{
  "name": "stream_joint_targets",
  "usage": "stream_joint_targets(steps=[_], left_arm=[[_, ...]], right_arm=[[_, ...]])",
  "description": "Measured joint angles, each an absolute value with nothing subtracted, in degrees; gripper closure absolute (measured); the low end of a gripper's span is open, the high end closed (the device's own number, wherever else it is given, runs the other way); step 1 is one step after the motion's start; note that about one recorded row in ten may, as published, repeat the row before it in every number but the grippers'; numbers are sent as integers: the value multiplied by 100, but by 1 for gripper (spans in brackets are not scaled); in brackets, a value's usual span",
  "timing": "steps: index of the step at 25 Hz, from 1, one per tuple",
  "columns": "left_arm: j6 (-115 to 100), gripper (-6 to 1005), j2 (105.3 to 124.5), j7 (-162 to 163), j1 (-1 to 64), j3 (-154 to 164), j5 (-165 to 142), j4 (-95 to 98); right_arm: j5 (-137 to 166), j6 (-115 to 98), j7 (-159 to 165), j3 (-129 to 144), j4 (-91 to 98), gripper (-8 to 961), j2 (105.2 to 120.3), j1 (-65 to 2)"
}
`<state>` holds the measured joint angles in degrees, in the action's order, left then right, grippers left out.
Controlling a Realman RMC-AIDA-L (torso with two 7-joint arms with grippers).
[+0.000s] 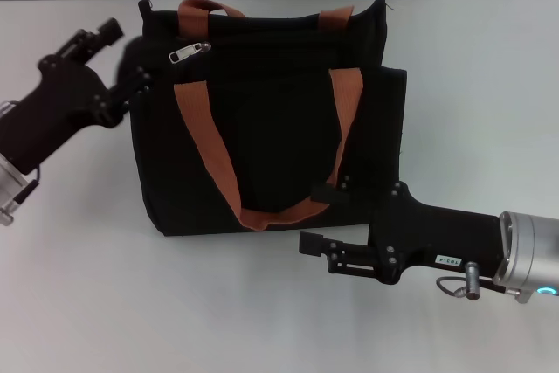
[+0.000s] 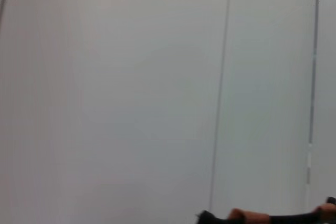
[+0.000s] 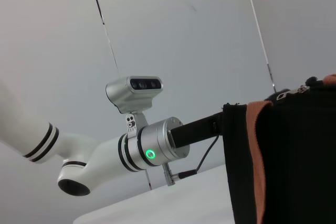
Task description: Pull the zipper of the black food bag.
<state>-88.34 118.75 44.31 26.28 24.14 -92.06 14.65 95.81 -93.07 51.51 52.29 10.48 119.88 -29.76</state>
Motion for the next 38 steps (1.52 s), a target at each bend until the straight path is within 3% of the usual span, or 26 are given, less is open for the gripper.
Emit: stream_joint_targets(steps=[18,29,38], left_arm=[[-9360,271,11892,3774,2539,2524,-9152,1331],[-9583,701,11881,3145,2524,2308,-9098,1002],[-9521,931,11893,3149,2536,2323,-9127,977]], right_arm=[[9570,-9298,5151,5229,958,247,11988,-3023],[9571,-9298,5150,5229,958,247,11989,-3024],[9563,-9320,5150,5230,955,247,11988,-3024]])
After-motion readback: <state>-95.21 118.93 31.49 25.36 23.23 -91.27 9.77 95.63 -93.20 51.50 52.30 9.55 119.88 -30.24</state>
